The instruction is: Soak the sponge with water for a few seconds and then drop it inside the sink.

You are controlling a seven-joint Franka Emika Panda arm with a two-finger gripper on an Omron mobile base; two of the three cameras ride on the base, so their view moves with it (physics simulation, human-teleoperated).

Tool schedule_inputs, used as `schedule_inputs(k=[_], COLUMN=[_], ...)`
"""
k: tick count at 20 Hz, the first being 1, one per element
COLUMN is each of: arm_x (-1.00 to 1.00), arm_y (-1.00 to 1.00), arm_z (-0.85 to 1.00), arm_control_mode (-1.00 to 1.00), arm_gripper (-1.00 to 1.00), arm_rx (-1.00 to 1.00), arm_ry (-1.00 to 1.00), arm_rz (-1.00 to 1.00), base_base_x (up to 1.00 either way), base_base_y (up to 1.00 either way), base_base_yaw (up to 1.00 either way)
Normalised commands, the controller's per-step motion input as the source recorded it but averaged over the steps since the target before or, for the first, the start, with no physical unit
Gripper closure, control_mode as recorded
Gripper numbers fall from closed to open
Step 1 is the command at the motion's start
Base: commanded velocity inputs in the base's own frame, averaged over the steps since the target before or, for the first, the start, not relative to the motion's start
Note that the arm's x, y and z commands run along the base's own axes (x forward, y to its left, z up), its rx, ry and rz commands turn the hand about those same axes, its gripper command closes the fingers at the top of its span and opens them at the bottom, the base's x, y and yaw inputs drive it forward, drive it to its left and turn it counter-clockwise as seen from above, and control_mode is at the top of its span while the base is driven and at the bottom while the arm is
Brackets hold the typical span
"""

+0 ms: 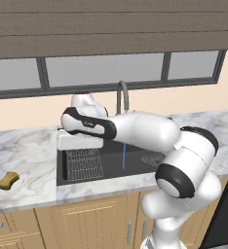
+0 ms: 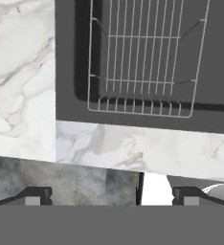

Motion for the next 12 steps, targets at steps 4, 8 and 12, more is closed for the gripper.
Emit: schedule_inputs(k=[4,8,12], arm_x=[0.0,0.0,0.0], arm_y=[0.15,0.21,0.23], arm_z=[-0.34,-0.12,0.0], arm_control_mode=[-1.0,-1.0,-1.0], arm_gripper=[-1.0,-1.0,-1.0], arm_rx=[0.0,0.0,0.0], arm_ry=[-0.04,-0.14,-0.27], arm_rz=[-0.19,-0.1,0.0], base_base_x=[0.0,0.0,0.0], base_base_y=[0.0,0.0,0.0], base_base_yaw=[0.0,0.0,0.0])
